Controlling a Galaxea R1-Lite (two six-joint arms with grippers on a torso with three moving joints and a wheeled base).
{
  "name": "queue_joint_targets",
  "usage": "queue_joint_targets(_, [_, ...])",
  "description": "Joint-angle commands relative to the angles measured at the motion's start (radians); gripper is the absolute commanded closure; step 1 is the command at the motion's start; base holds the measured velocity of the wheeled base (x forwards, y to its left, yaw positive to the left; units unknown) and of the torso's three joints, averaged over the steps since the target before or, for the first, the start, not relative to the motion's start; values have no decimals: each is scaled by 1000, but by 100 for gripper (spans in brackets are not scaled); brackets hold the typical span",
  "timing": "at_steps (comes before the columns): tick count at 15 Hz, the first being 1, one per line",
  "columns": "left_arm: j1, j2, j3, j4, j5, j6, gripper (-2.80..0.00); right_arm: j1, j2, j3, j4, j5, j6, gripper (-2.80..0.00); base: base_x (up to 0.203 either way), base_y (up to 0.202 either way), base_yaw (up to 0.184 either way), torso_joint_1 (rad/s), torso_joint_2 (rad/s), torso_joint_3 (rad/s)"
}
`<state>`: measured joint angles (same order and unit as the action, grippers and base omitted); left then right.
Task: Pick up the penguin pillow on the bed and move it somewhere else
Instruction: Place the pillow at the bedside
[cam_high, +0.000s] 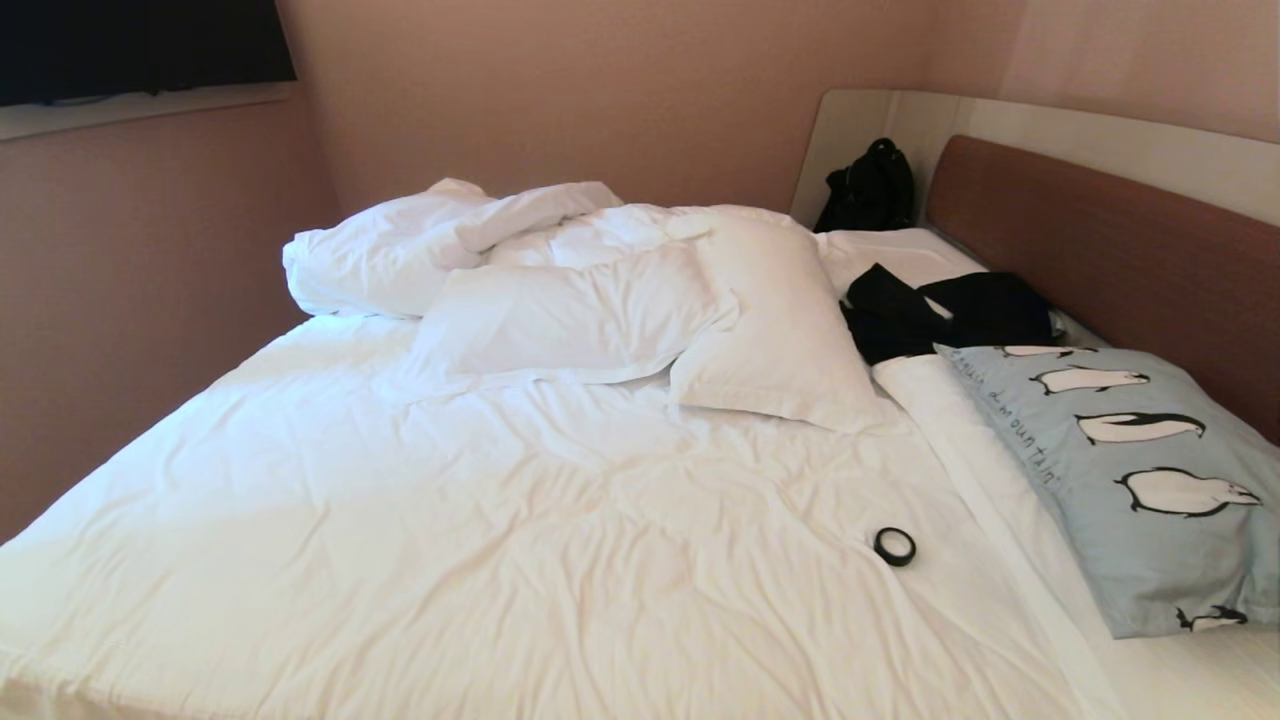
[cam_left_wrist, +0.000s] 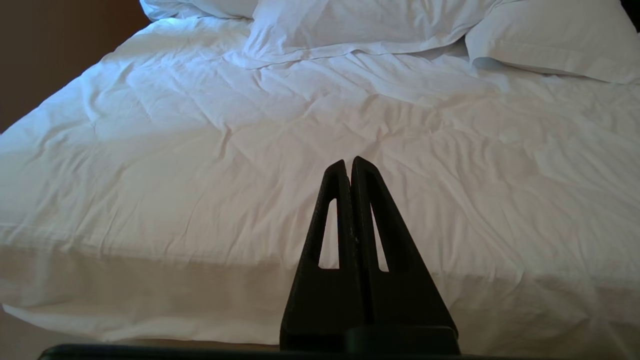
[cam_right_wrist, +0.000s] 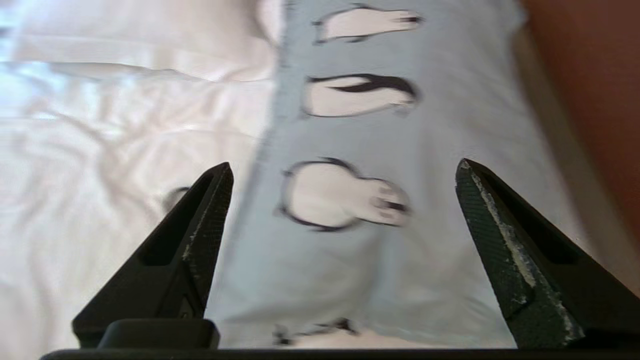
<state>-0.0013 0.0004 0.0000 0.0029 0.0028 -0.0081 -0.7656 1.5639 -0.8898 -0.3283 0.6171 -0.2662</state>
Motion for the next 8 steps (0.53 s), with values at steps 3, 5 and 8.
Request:
queue_joint_targets(3, [0, 0, 2, 0, 0, 0, 0, 210, 46, 1, 72, -246, 61, -280, 0, 0, 0, 0, 0, 0])
queue_joint_targets(5, [0, 0, 2, 0, 0, 0, 0, 292, 100, 7, 80, -333, 69, 0, 0, 0, 0, 0, 0, 0])
queue_joint_targets(8, [0, 0, 2, 0, 0, -1, 0, 349, 174, 8, 83, -356, 90, 0, 0, 0, 0, 0, 0, 0])
